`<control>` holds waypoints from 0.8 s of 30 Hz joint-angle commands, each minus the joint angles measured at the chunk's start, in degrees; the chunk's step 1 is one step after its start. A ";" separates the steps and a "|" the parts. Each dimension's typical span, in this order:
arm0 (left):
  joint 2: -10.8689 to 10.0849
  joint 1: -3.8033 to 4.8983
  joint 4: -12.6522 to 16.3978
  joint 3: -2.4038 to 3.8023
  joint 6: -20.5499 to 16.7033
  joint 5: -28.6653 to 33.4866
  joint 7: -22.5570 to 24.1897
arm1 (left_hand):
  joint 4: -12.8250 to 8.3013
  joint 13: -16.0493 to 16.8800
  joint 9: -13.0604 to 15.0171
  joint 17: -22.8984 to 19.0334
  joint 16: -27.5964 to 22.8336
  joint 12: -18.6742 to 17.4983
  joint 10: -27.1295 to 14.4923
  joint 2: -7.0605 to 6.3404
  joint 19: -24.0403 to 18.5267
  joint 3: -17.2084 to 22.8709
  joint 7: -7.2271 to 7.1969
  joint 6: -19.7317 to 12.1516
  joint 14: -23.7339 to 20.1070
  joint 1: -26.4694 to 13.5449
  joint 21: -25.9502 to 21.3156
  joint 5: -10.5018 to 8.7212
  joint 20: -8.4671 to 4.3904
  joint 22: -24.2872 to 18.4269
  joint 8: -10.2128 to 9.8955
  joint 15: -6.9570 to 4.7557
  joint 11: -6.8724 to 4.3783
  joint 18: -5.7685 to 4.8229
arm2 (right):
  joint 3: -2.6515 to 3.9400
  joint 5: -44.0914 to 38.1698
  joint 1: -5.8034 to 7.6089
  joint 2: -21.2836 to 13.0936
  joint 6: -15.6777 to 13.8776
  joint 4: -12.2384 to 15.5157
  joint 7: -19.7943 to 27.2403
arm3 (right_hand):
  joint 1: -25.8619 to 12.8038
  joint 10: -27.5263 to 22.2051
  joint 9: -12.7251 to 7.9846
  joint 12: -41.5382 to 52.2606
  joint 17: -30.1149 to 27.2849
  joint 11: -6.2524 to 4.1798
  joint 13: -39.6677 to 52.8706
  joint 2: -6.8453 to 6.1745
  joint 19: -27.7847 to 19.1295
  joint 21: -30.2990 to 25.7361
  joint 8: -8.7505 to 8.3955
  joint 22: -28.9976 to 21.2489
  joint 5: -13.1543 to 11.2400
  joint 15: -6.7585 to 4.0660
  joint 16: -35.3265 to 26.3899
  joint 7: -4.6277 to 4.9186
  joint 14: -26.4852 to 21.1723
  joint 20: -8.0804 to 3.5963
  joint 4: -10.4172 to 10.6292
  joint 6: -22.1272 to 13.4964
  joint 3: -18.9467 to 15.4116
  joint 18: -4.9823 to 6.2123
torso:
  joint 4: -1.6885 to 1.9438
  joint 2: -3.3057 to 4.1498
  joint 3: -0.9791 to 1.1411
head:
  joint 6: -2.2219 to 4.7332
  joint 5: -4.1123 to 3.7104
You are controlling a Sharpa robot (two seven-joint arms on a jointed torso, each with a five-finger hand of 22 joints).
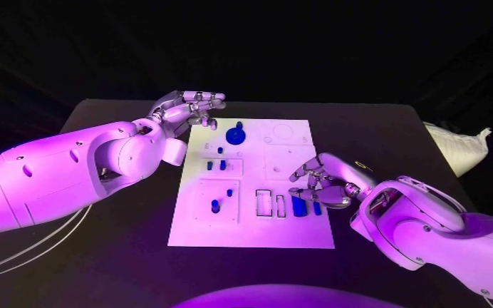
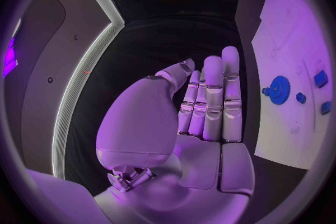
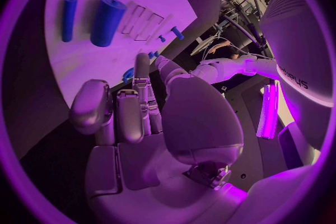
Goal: Assemble the parts on the task board
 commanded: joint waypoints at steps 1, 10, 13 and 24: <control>-0.02 0.01 0.02 -0.04 1.26 -0.65 0.20 | -0.06 -0.08 -0.08 -0.08 -0.05 0.37 -0.50 0.23 0.00 -0.23 0.15 -0.37 -0.53 0.22 -0.39 0.32 0.22 -0.08 0.16 -0.07 0.06 0.59 | 0.06 2.08 -0.30 -0.92 1.08 0.12 -5.19 | -1.64 -0.78 0.31 8.50 1.55 -0.03 9.76 0.13 0.41 1.20 0.67 1.65 3.90 -0.09 1.31 -0.47 3.63 -0.13 1.94 0.01 -2.45 -1.13 | -0.65 -0.18 -0.01 | 0.02 -1.18; -0.03 -0.03 -0.15 -0.20 1.55 -0.74 0.13 | -0.06 -0.08 -0.08 -0.08 -0.05 0.37 -0.50 0.23 0.00 -0.23 0.15 -0.37 -0.53 0.22 -0.39 0.32 0.22 -0.08 0.16 -0.07 0.06 0.59 | 0.08 -7.19 -1.12 -0.99 4.04 0.85 -14.03 | -5.66 -1.51 3.56 21.58 5.03 -0.52 26.07 0.58 0.80 3.37 4.00 4.63 5.14 -0.49 4.09 -1.19 3.98 -0.52 7.13 0.16 -9.93 -1.52 | -0.53 -0.16 -0.09 | -0.06 -2.35; 0.05 -0.07 -0.18 -0.21 1.63 -0.75 0.10 | -0.06 -0.08 -0.08 -0.08 -0.05 0.37 -0.50 0.23 0.00 -0.23 0.15 -0.37 -0.53 0.22 -0.39 0.32 0.22 -0.08 0.16 -0.07 0.06 0.59 | 0.08 -7.77 -1.18 -0.42 4.99 0.54 -15.11 | -5.47 -1.09 4.47 24.16 5.79 -0.50 29.40 1.15 0.87 3.80 4.61 5.25 5.04 -0.45 4.67 -1.21 4.06 -0.52 7.12 -0.39 -11.22 -1.61 | -0.56 -0.15 -0.13 | -0.11 -2.24; 0.16 -0.18 -0.28 -0.22 1.74 -0.76 0.01 | -0.06 -0.08 -0.08 -0.08 -0.05 0.37 -0.50 0.23 0.00 -0.23 0.15 -0.37 -0.53 0.22 -0.39 0.32 0.22 -0.08 0.16 -0.07 0.06 0.59 | 0.06 -11.98 -1.38 2.29 10.13 -1.11 -18.24 | -4.50 -0.86 6.61 27.22 7.98 -0.44 33.94 2.08 0.99 4.70 5.98 6.56 4.69 -0.38 6.25 -1.15 4.34 -0.41 7.16 -1.60 -13.87 -1.82 | -0.21 -0.07 -0.26 | -0.48 -2.20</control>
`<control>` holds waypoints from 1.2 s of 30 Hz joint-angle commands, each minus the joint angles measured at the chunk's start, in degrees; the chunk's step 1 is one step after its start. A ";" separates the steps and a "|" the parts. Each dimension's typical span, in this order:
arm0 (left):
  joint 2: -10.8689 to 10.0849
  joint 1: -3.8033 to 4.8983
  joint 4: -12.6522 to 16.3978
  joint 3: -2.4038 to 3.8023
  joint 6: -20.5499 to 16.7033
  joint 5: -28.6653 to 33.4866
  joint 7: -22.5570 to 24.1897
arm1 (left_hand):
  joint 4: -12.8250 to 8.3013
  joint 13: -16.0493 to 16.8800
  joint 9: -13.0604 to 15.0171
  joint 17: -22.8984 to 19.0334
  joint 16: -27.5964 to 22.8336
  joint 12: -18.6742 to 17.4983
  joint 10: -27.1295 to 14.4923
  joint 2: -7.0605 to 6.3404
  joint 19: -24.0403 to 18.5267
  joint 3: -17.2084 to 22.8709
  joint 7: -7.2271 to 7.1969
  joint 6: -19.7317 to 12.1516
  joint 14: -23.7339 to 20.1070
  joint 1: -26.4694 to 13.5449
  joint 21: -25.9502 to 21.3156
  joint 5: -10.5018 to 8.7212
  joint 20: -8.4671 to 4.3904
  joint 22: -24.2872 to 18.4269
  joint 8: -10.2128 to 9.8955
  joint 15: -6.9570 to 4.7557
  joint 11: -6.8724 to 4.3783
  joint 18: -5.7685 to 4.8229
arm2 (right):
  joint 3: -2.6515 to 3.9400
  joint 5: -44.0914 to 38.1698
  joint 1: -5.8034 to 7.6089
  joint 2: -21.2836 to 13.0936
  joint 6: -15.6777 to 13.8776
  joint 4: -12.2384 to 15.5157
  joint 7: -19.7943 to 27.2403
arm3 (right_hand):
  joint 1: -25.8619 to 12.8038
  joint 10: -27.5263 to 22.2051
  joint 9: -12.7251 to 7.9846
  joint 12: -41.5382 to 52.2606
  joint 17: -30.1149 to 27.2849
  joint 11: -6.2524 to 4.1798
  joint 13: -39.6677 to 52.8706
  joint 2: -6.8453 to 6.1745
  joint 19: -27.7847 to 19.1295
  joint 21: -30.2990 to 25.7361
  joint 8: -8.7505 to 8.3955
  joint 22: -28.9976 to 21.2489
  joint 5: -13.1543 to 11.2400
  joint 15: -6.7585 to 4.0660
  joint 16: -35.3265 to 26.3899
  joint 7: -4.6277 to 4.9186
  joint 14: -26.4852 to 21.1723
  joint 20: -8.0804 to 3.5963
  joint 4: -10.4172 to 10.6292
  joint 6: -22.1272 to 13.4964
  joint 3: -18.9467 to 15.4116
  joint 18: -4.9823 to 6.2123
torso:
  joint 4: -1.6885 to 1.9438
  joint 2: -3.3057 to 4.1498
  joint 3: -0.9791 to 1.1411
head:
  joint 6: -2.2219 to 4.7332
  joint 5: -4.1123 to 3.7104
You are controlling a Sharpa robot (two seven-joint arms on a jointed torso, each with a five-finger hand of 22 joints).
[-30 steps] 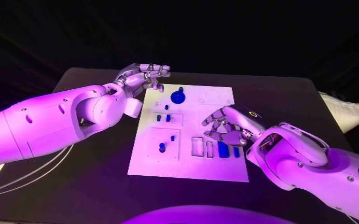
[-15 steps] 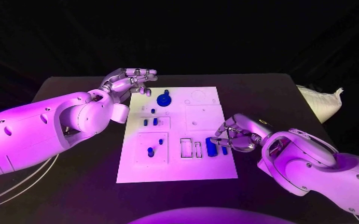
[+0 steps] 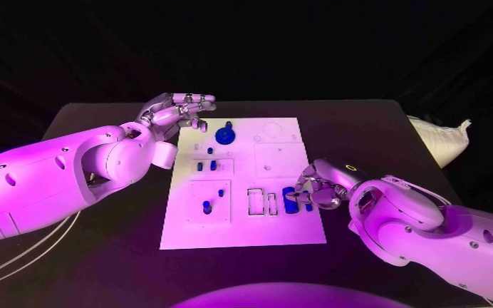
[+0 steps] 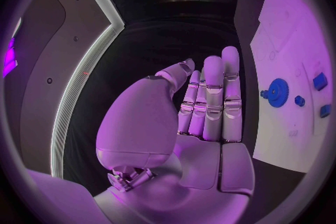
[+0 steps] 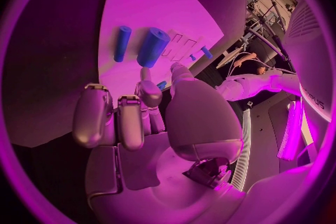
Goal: Assemble the parts on the task board
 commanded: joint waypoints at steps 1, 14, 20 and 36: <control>0.11 -0.03 0.05 0.02 1.21 -0.28 0.17 | -0.06 -0.08 -0.08 -0.08 -0.05 0.37 -0.50 0.22 0.00 -0.23 0.15 -0.37 -0.53 0.22 -0.39 0.32 0.22 -0.08 0.16 -0.07 0.06 0.59 | 0.00 -4.48 -0.11 0.54 4.22 -0.48 -2.96 | 0.05 -0.01 0.24 0.30 5.28 0.08 0.20 0.47 0.49 0.28 0.41 0.09 -0.43 -0.17 0.28 0.07 4.14 0.11 0.03 -0.60 -0.49 -0.91 | 0.21 0.00 -0.04 | -0.21 -0.05; 0.09 -0.06 0.08 0.02 1.32 -0.28 0.08 | -0.06 -0.08 -0.08 -0.08 -0.05 0.37 -0.50 0.22 0.00 -0.23 0.15 -0.37 -0.53 0.22 -0.39 0.32 0.22 -0.08 0.16 -0.07 0.06 0.59 | -0.01 -7.26 -0.59 2.60 7.45 -2.39 -3.44 | -0.80 -0.53 1.75 0.27 5.47 0.23 1.16 1.64 0.33 0.41 1.26 0.26 -1.72 -0.01 0.41 0.18 4.09 0.28 0.16 -1.59 -2.43 -0.91 | 0.56 0.09 -0.15 | -0.47 -0.24; 0.11 -0.07 0.07 0.02 1.80 -0.18 -0.39 | -0.04 -0.08 -0.09 -0.12 -0.01 0.56 -0.65 0.30 0.00 -0.35 0.15 -0.36 -0.59 0.15 -0.46 0.30 0.25 -0.16 0.25 -0.05 0.07 0.59 | -0.10 -5.42 -0.75 3.64 8.96 -4.06 -3.83 | -1.08 -0.59 2.29 0.28 5.44 0.20 1.47 2.46 0.25 0.40 1.66 0.24 -1.68 -0.02 0.38 0.13 4.06 0.30 0.13 -1.64 -2.79 -0.89 | 0.79 0.07 -0.31 | -0.69 -0.42; 0.10 -0.08 0.09 0.02 2.29 -0.12 -0.81 | -0.02 -0.08 -0.09 -0.12 -0.01 0.58 -0.66 0.29 0.00 -0.39 0.15 -0.37 -0.59 0.11 -0.47 0.30 0.25 -0.17 0.25 -0.04 0.08 0.59 | -0.33 -3.94 -1.20 4.87 6.74 -5.40 -4.07 | 1.57 -0.38 4.78 0.58 5.51 -0.13 2.90 4.04 0.19 0.61 3.47 0.56 2.29 -0.26 0.39 -0.26 4.05 0.15 -0.04 -1.66 -3.70 -0.90 | 0.98 0.02 -0.37 | -0.92 -0.69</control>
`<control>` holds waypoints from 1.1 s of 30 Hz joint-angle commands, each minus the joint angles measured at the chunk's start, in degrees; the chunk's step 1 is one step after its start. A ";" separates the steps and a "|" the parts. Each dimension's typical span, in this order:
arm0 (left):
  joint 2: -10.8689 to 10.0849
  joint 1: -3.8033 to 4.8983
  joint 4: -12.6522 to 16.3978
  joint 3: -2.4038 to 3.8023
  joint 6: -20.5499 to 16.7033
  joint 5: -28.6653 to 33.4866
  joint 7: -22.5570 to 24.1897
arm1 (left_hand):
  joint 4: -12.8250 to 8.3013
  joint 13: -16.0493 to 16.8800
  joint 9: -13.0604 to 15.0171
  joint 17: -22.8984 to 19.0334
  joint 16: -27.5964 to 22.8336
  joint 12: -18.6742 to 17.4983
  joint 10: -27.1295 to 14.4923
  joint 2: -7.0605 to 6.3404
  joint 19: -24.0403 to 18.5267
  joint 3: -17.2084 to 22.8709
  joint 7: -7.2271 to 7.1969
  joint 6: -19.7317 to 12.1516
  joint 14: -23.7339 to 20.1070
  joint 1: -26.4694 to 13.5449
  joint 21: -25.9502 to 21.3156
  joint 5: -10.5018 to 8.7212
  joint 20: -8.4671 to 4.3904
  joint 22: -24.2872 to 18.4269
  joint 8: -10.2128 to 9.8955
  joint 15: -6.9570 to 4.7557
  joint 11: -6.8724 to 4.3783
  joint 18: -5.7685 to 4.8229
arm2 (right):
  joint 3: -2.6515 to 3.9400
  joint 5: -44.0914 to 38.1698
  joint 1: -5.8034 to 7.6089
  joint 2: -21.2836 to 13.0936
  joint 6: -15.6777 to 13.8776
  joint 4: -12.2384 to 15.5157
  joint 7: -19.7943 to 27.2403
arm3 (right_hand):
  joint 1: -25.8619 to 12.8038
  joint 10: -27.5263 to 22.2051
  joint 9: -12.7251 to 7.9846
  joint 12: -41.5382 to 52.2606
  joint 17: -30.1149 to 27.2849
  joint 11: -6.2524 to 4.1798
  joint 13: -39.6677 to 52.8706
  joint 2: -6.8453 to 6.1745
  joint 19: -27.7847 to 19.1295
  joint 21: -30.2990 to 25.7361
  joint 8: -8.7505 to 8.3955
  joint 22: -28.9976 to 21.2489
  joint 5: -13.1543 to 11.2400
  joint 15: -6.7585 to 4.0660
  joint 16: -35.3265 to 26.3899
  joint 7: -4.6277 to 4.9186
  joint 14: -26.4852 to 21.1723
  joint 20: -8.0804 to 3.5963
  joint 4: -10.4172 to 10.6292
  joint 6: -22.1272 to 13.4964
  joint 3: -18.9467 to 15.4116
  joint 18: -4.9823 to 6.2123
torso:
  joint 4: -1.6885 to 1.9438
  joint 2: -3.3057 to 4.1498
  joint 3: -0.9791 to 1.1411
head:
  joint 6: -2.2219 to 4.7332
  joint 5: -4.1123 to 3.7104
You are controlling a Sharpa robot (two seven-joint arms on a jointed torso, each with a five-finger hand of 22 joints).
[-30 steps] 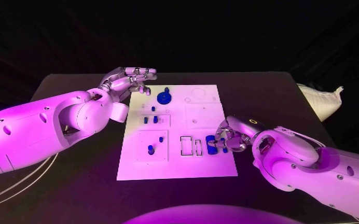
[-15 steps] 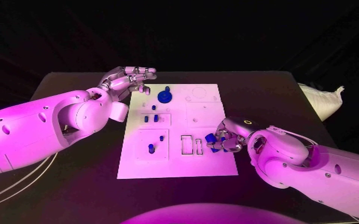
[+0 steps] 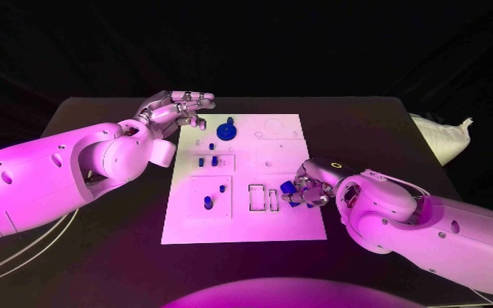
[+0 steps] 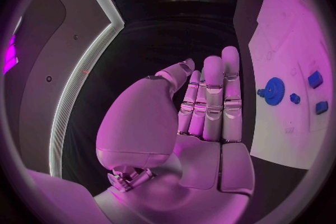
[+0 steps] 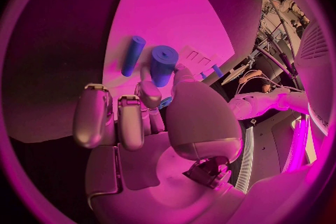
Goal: Assemble the parts on the task board
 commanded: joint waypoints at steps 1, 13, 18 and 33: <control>0.08 0.02 0.10 0.03 1.32 -0.08 0.00 | -0.02 -0.08 -0.09 -0.06 -0.01 0.15 -0.45 0.29 0.00 -0.39 0.15 -0.37 -0.38 0.11 -0.23 0.30 0.25 -0.07 0.25 0.17 -0.14 0.59 | -0.49 1.59 -0.61 0.03 -1.85 -0.07 -0.95 | 1.25 0.03 0.89 0.50 5.64 -0.45 0.52 0.85 0.06 0.52 0.68 0.30 2.26 -0.35 0.25 -0.40 4.07 -0.12 0.02 0.40 -0.24 -0.94 | 0.11 -0.04 -0.03 | 0.03 -0.21; 0.06 -0.05 0.15 0.03 1.59 -0.08 -0.12 | 0.01 -0.08 -0.10 -0.07 0.01 0.22 -0.50 0.32 0.00 -0.44 0.15 -0.40 -0.40 0.06 -0.26 0.30 0.26 -0.10 0.27 0.18 -0.14 0.59 | -0.36 8.94 -0.65 -0.64 -15.52 4.25 1.18 | 2.80 1.22 2.65 1.92 6.85 -0.77 2.35 1.82 0.57 1.45 1.41 1.67 5.53 -0.65 1.10 -0.68 4.34 -0.44 -0.01 0.20 -0.40 -1.20 | 0.31 -0.09 -0.21 | 0.23 -0.28; 0.17 -0.06 0.19 0.03 1.69 -0.08 -0.22 | 0.01 -0.08 -0.13 -0.08 0.03 0.27 -0.55 0.29 0.01 -0.50 0.22 -0.51 -0.40 0.03 -0.28 0.30 0.27 -0.12 0.23 0.19 -0.12 0.59 | -0.35 10.71 -0.65 0.52 -14.24 5.18 1.33 | 2.81 1.00 2.73 1.44 6.81 -0.75 1.99 1.79 0.53 1.39 1.38 1.57 5.61 -0.64 1.07 -0.64 4.33 -0.44 0.01 0.07 -0.48 -1.18 | 0.54 0.03 -0.16 | 0.22 -0.26; 0.61 -0.07 0.22 0.02 1.86 -0.08 -0.26 | 0.05 -0.08 -0.16 -0.09 0.05 0.35 -0.61 0.26 0.02 -0.60 0.28 -0.63 -0.41 -0.06 -0.32 0.29 0.29 -0.16 0.20 0.21 -0.08 0.59 | -0.40 11.52 -0.61 5.14 -5.52 2.79 -0.48 | 1.04 0.72 4.25 0.17 6.61 -0.69 1.61 2.67 0.44 1.41 1.68 1.60 2.49 -0.55 0.93 -0.65 4.26 -0.35 0.21 -0.20 -2.12 -1.17 | 0.58 0.04 -0.22 | 0.06 0.28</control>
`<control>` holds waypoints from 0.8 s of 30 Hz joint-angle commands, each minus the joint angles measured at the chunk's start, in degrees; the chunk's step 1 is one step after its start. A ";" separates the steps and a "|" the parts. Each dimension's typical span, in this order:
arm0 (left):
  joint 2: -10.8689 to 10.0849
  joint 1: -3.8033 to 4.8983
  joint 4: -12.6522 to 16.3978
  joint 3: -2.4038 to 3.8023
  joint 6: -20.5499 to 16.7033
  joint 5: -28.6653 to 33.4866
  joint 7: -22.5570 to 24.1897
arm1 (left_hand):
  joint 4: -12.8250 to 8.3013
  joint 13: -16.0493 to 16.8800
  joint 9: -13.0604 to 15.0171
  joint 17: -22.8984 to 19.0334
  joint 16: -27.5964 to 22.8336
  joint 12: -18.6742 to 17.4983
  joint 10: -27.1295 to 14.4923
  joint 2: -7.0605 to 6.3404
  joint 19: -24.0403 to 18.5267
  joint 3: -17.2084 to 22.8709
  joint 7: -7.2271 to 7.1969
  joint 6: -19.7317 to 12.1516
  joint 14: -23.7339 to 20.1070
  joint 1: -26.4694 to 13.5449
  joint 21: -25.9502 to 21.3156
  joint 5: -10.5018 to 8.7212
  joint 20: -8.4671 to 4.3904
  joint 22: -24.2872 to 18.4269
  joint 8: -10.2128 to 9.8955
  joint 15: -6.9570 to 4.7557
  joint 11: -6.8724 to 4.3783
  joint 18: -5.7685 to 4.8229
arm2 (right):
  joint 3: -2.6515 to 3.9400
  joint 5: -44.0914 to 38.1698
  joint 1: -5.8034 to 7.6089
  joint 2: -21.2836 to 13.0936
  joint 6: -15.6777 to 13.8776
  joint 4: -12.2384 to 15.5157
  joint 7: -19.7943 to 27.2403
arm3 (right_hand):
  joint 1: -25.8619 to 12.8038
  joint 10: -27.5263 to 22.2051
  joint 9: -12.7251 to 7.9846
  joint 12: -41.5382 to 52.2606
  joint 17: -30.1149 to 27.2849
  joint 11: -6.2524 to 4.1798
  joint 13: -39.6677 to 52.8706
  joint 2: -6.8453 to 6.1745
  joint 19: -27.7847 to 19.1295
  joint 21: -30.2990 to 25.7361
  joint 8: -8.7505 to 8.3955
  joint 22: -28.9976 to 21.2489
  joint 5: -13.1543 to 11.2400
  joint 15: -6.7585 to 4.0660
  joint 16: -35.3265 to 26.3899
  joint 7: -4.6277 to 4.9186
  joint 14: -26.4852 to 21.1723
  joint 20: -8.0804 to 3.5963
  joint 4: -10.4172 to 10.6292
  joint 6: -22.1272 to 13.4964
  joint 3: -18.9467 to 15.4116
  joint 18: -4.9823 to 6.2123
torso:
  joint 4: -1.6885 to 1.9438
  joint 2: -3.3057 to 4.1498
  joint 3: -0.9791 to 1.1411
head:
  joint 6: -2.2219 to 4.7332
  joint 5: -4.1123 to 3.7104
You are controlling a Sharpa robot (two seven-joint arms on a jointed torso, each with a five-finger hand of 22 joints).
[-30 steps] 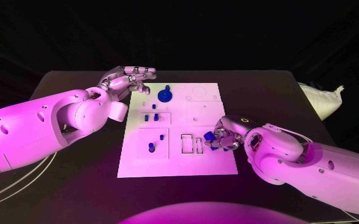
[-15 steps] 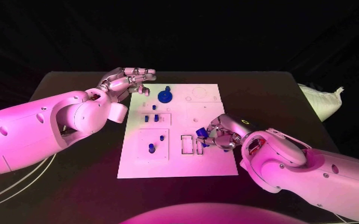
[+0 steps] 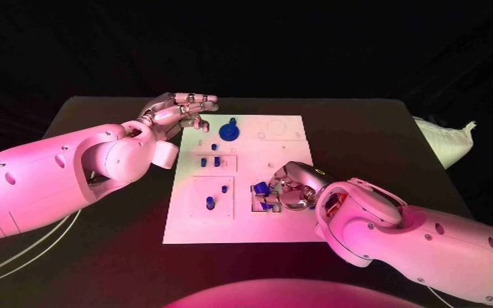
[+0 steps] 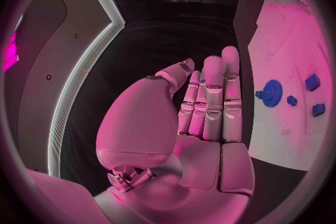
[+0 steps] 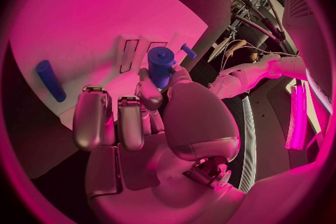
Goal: Assemble the parts on the task board
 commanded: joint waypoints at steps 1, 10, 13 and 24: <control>0.16 0.01 0.12 0.03 1.19 -0.08 0.20 | 0.07 -0.08 -0.05 -0.10 0.05 0.35 -0.41 0.26 0.02 -0.29 0.07 -0.41 -0.20 -0.06 -0.32 0.29 0.29 -0.06 0.20 -0.01 0.13 0.58 | 0.00 0.28 -0.02 0.50 4.17 -0.46 -0.74 | -0.78 0.08 0.26 -0.11 6.59 -0.01 0.21 0.28 0.24 0.09 0.50 0.10 -0.36 -0.36 0.16 -0.10 4.47 -0.15 0.00 -0.10 -0.55 -0.28 | -0.05 0.04 0.02 | -0.13 0.10; 0.12 0.01 0.14 0.03 1.11 -0.29 0.14 | 0.06 -0.08 -0.06 -0.10 0.06 0.37 -0.43 0.26 0.02 -0.31 0.08 -0.45 -0.20 -0.07 -0.33 0.29 0.30 -0.07 0.19 0.00 0.14 0.58 | -0.01 -1.26 -0.02 0.85 4.59 -1.11 -1.21 | -1.87 -0.05 1.03 -0.92 6.28 -0.14 -0.14 0.97 0.08 -0.16 0.70 -0.29 -1.40 -0.47 -0.07 -0.25 4.39 -0.23 -0.02 0.06 -1.37 -0.19 | 0.05 0.03 0.03 | -0.20 0.11; 0.11 0.01 0.16 0.04 1.08 -0.48 0.16 | 0.06 -0.08 -0.06 -0.10 0.06 0.37 -0.43 0.26 0.02 -0.31 0.08 -0.45 -0.20 -0.07 -0.33 0.29 0.30 -0.07 0.19 0.00 0.14 0.58 | -0.01 -1.92 -0.01 0.90 4.00 -1.19 -1.31 | -3.97 0.03 1.65 -1.17 6.20 -0.05 -0.06 1.79 0.04 -0.22 0.75 -0.35 -7.17 -0.57 -0.16 -0.42 4.36 -0.28 -1.07 0.01 -2.68 -0.20 | 0.13 0.03 0.00 | -0.23 0.07; -0.04 0.01 0.22 0.04 0.85 -1.32 0.22 | -0.06 -0.08 -0.08 -0.11 0.09 0.46 -0.50 0.22 0.05 -0.32 0.12 -0.54 -0.20 0.08 -0.35 0.32 0.30 -0.10 0.18 0.00 0.15 0.59 | 0.00 -4.89 -0.01 0.85 2.82 -1.35 -1.48 | -8.24 -1.72 3.05 -5.27 5.74 0.08 -2.48 0.50 -0.44 -1.09 0.41 -1.51 -22.19 -0.33 -0.57 -0.04 4.22 -0.18 -0.04 -0.91 -7.33 0.03 | 0.09 0.07 0.00 | -0.29 0.08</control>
